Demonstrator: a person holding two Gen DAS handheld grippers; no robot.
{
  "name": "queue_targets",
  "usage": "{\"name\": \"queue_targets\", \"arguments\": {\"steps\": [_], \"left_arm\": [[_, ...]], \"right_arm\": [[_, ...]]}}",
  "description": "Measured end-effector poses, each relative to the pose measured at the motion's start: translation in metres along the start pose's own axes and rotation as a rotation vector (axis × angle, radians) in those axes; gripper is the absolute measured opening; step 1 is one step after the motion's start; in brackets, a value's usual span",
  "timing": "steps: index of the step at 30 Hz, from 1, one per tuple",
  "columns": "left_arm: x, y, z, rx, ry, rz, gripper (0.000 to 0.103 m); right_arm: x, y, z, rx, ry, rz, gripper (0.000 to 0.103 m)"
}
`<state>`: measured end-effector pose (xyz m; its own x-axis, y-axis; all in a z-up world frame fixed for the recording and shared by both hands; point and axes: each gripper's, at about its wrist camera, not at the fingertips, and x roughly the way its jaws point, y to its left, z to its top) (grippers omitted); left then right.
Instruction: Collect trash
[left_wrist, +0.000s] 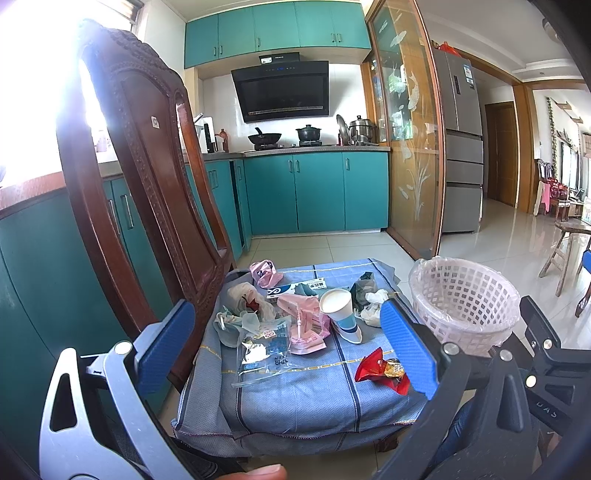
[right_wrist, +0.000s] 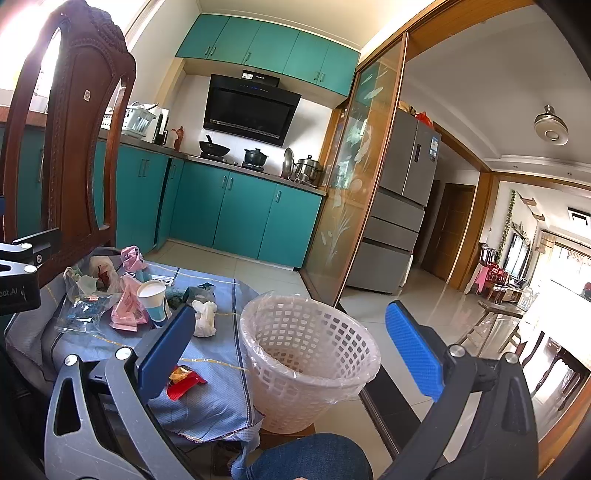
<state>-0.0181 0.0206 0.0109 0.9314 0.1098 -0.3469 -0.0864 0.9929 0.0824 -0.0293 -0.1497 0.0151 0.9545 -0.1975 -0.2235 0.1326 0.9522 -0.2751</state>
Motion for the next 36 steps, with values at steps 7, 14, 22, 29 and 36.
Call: {"name": "queue_targets", "arguments": {"steps": [7,14,22,29,36], "left_arm": [[0.0,-0.001,0.0,0.002,0.001,0.0,0.1],[0.001,-0.003,0.0,0.007,0.002,0.0,0.1],[0.003,-0.006,-0.001,0.011,0.008,0.001,0.1],[0.01,-0.008,-0.003,0.016,0.025,0.003,0.1],[0.035,-0.001,-0.012,0.017,0.113,0.009,0.1]], "right_arm": [[0.0,0.0,0.0,0.001,0.001,0.002,0.1],[0.001,0.002,-0.001,0.003,0.001,0.009,0.1],[0.005,0.002,-0.001,0.004,0.009,0.018,0.1],[0.011,0.003,-0.003,0.012,0.023,0.034,0.1],[0.056,0.009,-0.028,-0.011,0.198,0.216,0.1]]}}
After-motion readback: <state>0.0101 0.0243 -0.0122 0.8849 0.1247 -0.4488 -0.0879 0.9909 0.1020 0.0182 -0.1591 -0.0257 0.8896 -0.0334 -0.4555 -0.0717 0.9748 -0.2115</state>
